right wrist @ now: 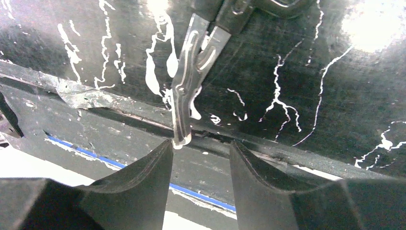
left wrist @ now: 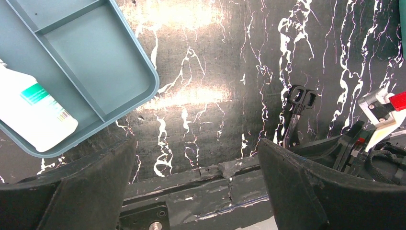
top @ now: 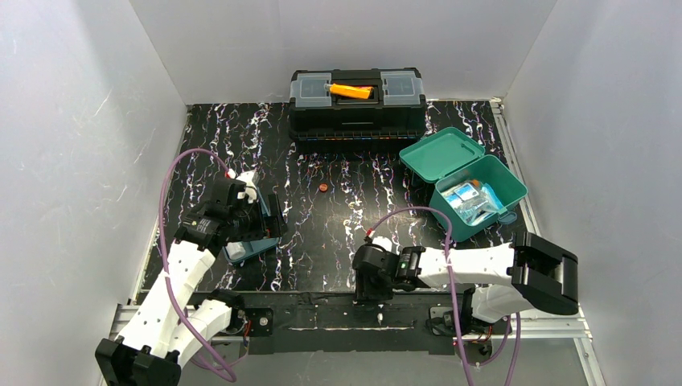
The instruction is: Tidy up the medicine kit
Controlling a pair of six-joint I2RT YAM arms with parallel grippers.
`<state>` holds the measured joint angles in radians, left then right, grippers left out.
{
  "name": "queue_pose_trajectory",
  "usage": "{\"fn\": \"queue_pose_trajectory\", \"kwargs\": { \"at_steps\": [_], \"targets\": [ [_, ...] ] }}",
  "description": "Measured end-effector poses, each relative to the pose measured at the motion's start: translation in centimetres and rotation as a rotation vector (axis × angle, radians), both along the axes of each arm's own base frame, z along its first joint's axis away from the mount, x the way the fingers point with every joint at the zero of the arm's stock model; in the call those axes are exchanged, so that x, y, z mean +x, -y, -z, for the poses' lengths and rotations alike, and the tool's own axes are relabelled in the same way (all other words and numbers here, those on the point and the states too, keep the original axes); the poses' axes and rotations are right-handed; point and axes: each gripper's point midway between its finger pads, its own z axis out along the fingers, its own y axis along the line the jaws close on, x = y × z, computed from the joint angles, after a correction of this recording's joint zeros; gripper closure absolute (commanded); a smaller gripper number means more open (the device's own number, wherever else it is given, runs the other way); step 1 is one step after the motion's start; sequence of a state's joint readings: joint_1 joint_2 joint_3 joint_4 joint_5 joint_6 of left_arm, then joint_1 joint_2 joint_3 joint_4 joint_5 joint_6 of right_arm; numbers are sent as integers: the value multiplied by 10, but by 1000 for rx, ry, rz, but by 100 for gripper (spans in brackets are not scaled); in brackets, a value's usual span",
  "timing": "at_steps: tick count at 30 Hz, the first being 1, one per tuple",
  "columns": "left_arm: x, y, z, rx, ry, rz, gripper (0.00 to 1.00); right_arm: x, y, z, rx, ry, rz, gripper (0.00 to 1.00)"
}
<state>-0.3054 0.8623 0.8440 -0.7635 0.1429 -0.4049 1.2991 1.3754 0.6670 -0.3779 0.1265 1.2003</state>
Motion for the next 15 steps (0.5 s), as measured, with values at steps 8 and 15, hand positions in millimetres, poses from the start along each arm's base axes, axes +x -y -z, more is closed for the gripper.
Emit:
{"fn": "queue_pose_trajectory", "kwargs": {
  "at_steps": [8, 15],
  "targets": [
    [0, 1, 0, -3, -3, 3, 0, 1, -7, 5, 82, -7, 55, 44],
    [0, 1, 3, -1, -16, 5, 1, 2, -30, 4, 169, -22, 70, 50]
  ]
}}
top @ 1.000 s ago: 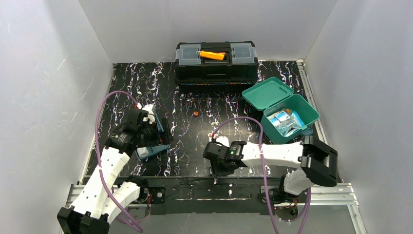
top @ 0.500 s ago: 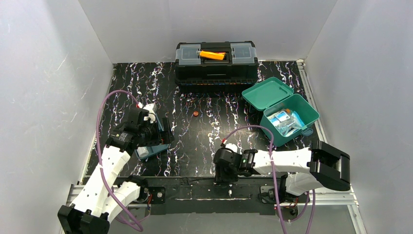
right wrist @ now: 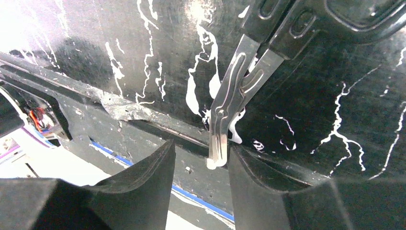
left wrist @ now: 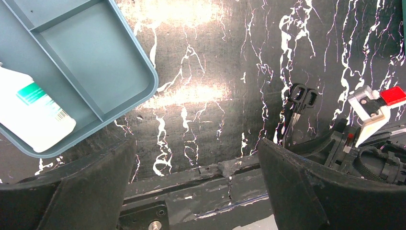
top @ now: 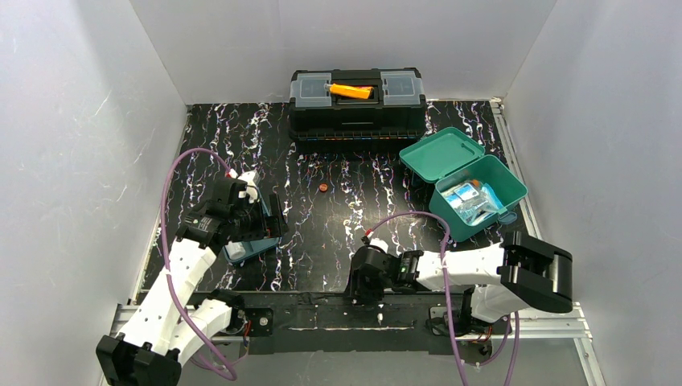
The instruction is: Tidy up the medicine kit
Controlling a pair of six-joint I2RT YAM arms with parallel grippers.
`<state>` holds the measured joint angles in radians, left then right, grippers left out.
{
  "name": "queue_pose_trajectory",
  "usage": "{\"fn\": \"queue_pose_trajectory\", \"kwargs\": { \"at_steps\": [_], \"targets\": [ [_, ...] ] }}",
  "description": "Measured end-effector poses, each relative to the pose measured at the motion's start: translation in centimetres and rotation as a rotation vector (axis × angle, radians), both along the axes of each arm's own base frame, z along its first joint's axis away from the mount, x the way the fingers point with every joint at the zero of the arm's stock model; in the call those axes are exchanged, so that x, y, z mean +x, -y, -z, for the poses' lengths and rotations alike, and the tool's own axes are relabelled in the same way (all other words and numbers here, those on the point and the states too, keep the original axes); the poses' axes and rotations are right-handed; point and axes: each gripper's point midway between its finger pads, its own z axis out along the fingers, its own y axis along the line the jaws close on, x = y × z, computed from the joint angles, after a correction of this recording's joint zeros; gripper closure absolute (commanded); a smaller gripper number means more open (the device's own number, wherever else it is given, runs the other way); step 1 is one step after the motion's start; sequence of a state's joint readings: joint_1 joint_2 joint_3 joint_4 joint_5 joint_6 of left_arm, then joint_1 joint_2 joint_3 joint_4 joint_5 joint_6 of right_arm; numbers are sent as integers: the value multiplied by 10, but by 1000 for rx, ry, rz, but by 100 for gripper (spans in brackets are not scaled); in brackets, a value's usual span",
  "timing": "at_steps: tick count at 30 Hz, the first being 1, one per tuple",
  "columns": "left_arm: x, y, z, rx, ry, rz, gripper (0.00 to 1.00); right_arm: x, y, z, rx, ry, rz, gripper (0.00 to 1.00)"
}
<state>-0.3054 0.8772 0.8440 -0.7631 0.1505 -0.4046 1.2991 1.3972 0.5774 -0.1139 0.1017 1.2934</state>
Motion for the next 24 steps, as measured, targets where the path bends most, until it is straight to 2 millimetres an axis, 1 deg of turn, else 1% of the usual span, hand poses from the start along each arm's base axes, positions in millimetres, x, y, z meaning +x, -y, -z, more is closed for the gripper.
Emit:
{"fn": "queue_pose_trajectory", "kwargs": {
  "at_steps": [4, 10, 16, 20, 24],
  "targets": [
    [0, 0, 0, 0, -2, 0, 1, -1, -2, 4, 1, -13, 10, 53],
    [0, 1, 1, -1, -6, 2, 0, -1, -4, 5, 21, -21, 24, 66],
    [0, 1, 2, 0, -12, 2, 1, -4, 2, 11, 12, -33, 35, 82],
    [0, 1, 3, 1, -16, 2, 0, -4, 0, 10, 25, -40, 44, 97],
    [0, 1, 3, 1, -17, 3, 1, -3, -2, 8, 35, -36, 43, 99]
  ]
}}
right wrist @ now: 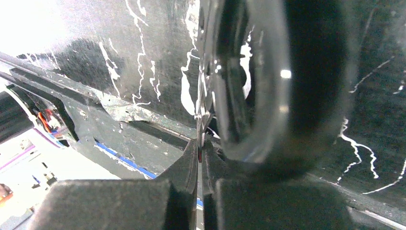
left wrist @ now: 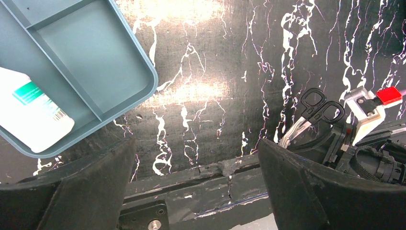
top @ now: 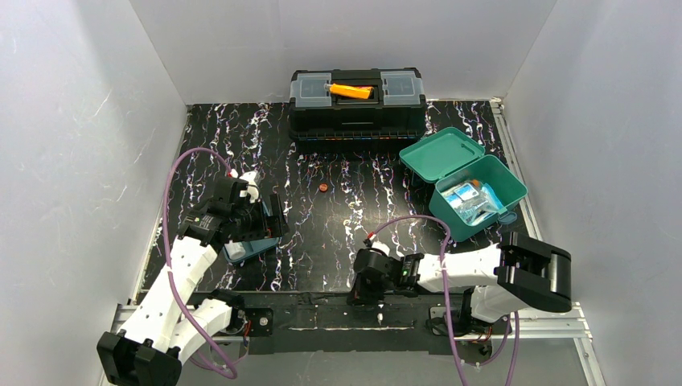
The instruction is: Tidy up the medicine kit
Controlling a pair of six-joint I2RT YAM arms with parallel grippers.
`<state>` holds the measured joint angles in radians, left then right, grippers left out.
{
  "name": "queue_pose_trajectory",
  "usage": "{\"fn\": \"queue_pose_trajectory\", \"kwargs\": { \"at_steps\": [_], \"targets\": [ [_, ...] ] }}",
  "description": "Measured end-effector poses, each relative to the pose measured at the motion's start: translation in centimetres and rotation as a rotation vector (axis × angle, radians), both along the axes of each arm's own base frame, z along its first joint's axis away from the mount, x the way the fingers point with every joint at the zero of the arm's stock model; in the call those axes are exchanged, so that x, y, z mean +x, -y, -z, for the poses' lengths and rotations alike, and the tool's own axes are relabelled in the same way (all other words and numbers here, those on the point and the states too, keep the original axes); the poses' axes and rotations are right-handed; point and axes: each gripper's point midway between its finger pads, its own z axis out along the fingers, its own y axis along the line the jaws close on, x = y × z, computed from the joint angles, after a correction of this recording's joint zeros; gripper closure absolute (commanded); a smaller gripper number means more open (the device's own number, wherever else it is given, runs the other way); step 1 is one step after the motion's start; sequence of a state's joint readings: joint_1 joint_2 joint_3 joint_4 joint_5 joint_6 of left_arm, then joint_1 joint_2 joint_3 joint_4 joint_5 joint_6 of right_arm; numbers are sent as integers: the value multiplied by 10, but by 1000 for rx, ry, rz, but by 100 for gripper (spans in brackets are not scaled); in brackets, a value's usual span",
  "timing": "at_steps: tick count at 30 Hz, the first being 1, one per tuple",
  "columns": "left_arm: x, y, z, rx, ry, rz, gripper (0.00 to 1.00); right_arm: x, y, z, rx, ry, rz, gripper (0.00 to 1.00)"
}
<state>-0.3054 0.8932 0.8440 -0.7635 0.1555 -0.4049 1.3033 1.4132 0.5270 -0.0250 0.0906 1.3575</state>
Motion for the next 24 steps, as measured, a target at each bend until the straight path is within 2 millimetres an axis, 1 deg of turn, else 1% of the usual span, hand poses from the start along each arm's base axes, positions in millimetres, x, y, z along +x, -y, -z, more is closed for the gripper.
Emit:
{"fn": "queue_pose_trajectory", "kwargs": {
  "at_steps": [5, 8, 13, 16, 20, 24],
  "targets": [
    [0, 0, 0, 0, 0, 0, 1, 2, 6, -3, -18, 34, -12, 99],
    [0, 0, 0, -2, -1, 2, 1, 3, 11, -9, -25, 65, -30, 99],
    [-2, 4, -1, -21, -5, 17, 1, 6, 8, -34, -2, 145, -104, 99],
    [-5, 12, -4, -59, -10, 51, 0, 5, 4, -51, 24, 194, -180, 99],
    [-14, 29, -11, -146, -28, 131, 1, -7, 4, -75, 78, 236, -337, 99],
    [-26, 51, -31, -274, -39, 235, 0, -30, 7, -99, 173, 245, -511, 99]
  ]
}}
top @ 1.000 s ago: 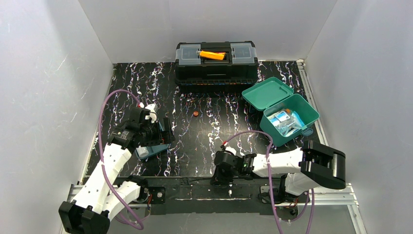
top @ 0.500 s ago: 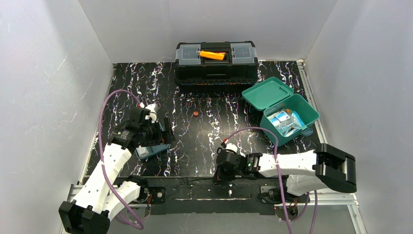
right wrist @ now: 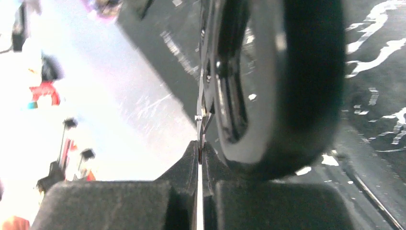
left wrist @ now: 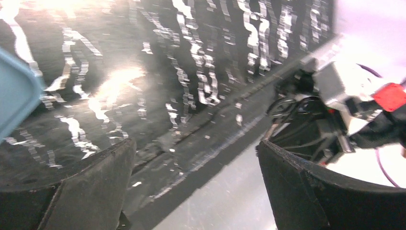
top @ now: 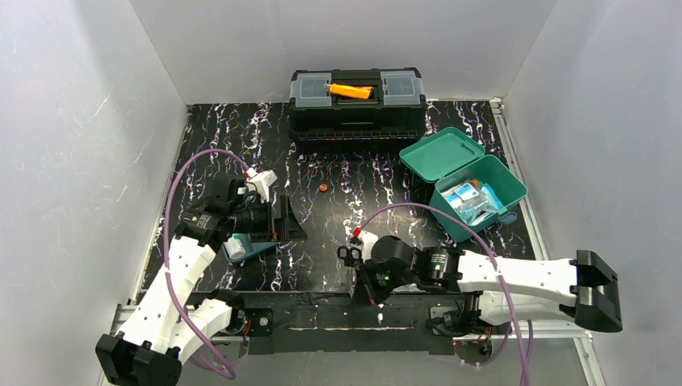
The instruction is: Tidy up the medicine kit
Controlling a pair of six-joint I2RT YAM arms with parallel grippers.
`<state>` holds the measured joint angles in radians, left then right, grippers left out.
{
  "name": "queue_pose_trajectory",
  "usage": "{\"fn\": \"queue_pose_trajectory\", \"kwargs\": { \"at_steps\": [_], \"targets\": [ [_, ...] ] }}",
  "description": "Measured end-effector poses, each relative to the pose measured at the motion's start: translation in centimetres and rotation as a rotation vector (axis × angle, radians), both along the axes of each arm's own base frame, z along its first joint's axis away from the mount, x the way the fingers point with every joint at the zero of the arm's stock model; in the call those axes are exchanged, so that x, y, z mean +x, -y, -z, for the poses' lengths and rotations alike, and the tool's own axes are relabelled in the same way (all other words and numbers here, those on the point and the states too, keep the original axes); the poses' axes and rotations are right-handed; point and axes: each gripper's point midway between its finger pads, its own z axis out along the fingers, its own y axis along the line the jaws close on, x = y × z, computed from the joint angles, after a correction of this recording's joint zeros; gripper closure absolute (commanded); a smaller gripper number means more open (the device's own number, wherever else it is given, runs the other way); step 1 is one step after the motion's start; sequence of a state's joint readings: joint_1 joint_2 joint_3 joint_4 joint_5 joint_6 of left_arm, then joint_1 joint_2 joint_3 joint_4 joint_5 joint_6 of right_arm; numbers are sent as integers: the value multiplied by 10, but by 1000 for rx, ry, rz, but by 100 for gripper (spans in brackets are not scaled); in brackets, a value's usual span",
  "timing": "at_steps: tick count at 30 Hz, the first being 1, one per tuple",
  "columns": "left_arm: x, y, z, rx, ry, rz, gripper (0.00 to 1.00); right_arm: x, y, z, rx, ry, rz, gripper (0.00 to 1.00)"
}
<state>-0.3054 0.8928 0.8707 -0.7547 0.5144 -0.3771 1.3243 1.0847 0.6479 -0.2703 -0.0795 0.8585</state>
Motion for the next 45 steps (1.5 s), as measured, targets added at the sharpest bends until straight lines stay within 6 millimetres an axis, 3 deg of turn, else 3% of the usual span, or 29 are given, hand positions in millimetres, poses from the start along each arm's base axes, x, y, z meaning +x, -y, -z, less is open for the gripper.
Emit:
{"fn": "queue_pose_trajectory", "kwargs": {
  "at_steps": [6, 13, 21, 28, 35, 37, 45],
  "targets": [
    [-28, 30, -34, -224, -41, 179, 1, -41, 4, -47, 151, -42, -290, 99],
    [-66, 56, -73, -444, -71, 395, 1, -68, 3, -96, 285, -64, -507, 99],
    [-112, 66, -98, -543, -52, 621, 1, -81, -8, -114, 327, -116, -625, 99],
    [-120, 69, -98, -556, -59, 670, 37, -82, -13, -114, 327, -142, -656, 99],
    [-127, 70, -96, -560, -72, 702, 82, -81, -14, -116, 335, -146, -658, 99],
    [-129, 70, -96, -560, -76, 710, 100, -81, -15, -118, 348, -142, -659, 97],
    [-130, 71, -97, -564, -65, 726, 100, -71, -17, -120, 342, -91, -595, 53]
  ]
}}
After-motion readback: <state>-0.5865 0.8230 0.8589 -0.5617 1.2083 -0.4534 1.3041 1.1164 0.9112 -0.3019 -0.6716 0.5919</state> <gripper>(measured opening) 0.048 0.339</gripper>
